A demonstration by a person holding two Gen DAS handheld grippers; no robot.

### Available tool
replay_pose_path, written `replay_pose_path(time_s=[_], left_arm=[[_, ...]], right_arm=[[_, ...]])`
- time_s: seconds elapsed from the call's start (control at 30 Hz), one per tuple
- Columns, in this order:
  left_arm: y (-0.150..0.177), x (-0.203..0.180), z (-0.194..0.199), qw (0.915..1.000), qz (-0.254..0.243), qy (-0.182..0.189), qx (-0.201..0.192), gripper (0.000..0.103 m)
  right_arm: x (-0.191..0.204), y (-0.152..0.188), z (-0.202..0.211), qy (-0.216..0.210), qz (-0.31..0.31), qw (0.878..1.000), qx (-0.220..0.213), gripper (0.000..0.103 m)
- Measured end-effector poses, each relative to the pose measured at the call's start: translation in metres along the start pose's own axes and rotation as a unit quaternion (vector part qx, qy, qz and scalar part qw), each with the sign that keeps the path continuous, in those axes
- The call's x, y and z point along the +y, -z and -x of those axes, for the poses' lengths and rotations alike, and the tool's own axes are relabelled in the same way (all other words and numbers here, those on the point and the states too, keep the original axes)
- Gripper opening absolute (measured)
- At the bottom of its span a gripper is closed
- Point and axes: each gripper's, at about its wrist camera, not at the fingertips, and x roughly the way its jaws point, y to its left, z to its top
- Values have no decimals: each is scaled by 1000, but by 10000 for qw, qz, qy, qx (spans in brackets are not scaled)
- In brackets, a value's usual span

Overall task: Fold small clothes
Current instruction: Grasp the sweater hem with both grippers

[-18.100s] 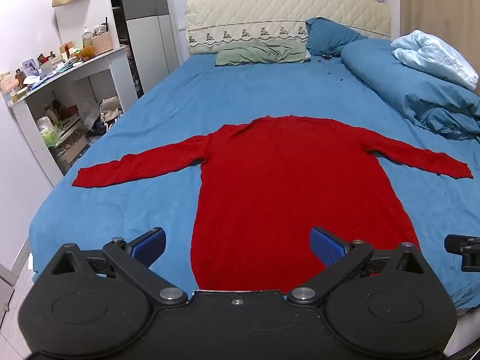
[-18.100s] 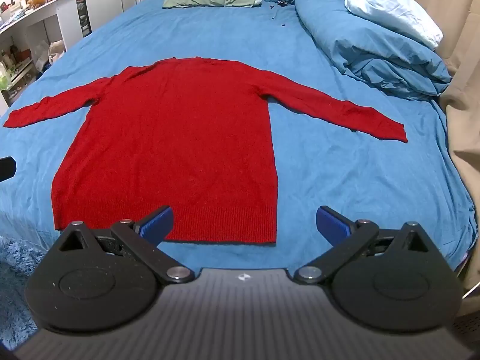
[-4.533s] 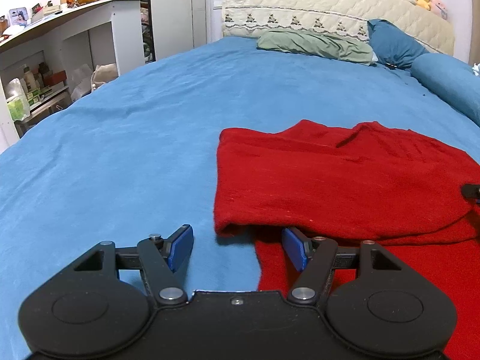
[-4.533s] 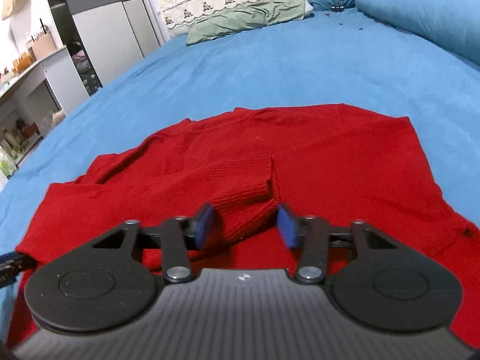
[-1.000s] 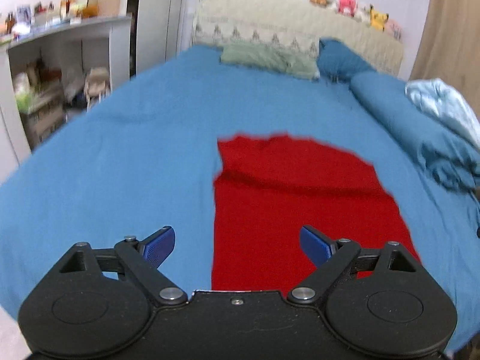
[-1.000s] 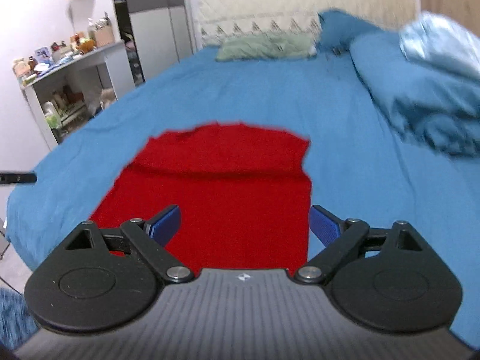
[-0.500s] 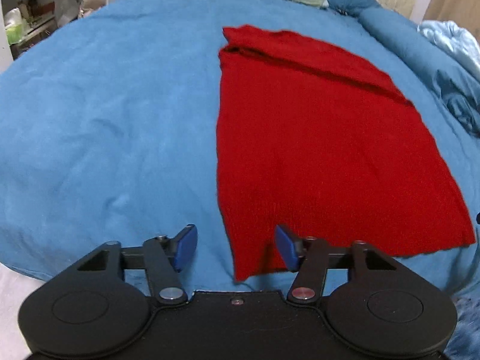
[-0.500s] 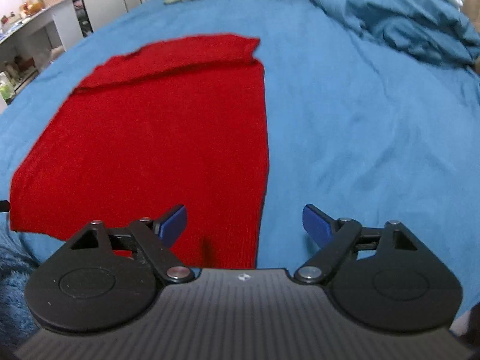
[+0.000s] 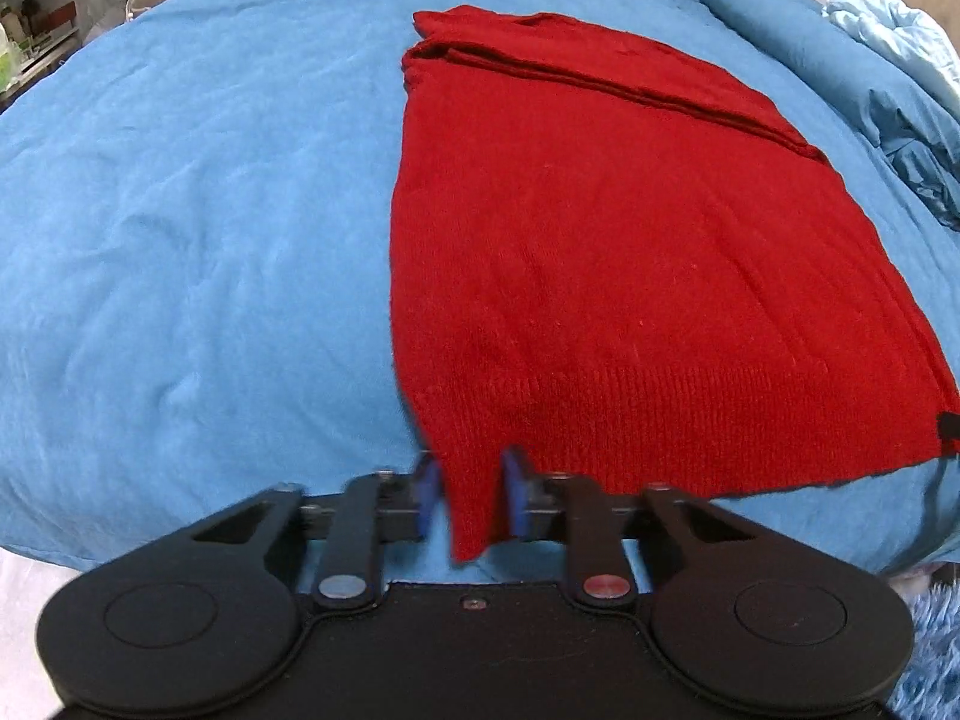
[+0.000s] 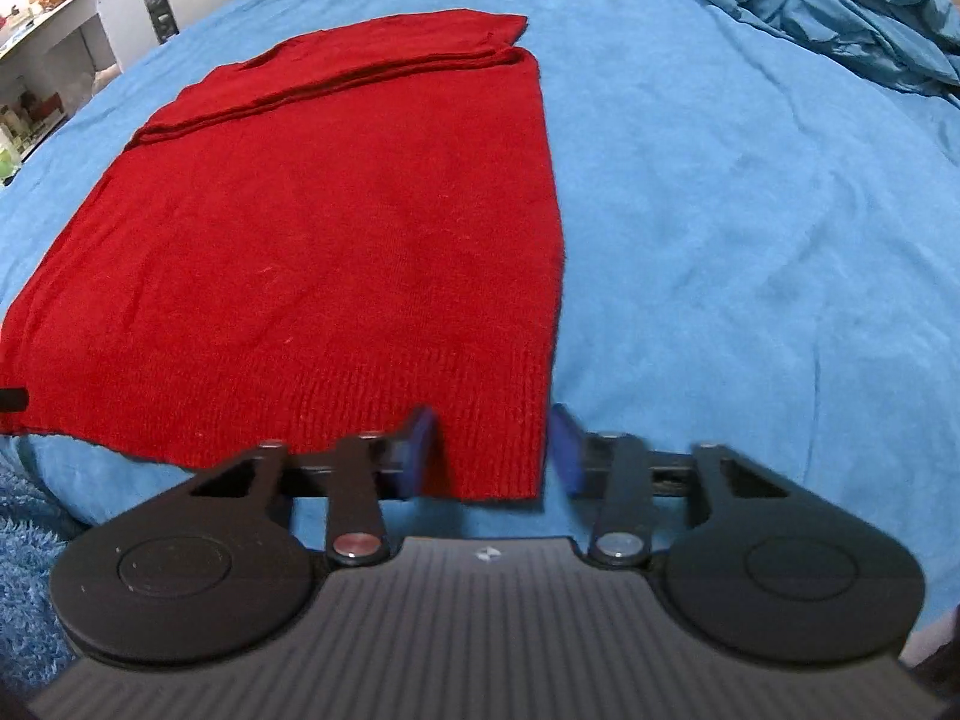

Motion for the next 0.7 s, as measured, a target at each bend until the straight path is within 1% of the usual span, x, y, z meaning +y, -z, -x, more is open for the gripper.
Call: replay_pose_path(time_s=[0.03, 0.1, 0.17, 0.27, 0.4, 0.53, 0.63, 0.7], left_arm=[[-1, -1, 1, 10000, 14, -8, 32, 7], [-1, -4, 2, 10000, 3, -56, 47, 5], [-2, -5, 6, 9999, 1, -98, 44, 5], [-6, -5, 22, 9999, 48, -111, -78, 4], [-26, -8, 55, 9986, 80, 11, -523, 4], [-66, -12, 89, 9928, 192, 157, -1168, 4], [-109, -15, 105, 9858, 300, 304, -1621, 4], [-140, -17, 109, 9813, 312, 349, -1867, 4]], right_arm=[[0, -1, 0, -22, 15, 10000, 1, 36], [1, -4, 0, -67, 21, 10000, 10, 28], [1, -8, 1, -92, 4, 10000, 5, 22], [-3, -13, 11, -221, -127, 9997, -36, 21], [-12, -34, 40, -640, -456, 9965, -296, 21], [-14, -70, 72, -984, -473, 9912, -751, 20], [-12, -109, 90, -1196, -408, 9850, -1175, 20], [-11, -143, 95, -1306, -426, 9802, -1426, 20]])
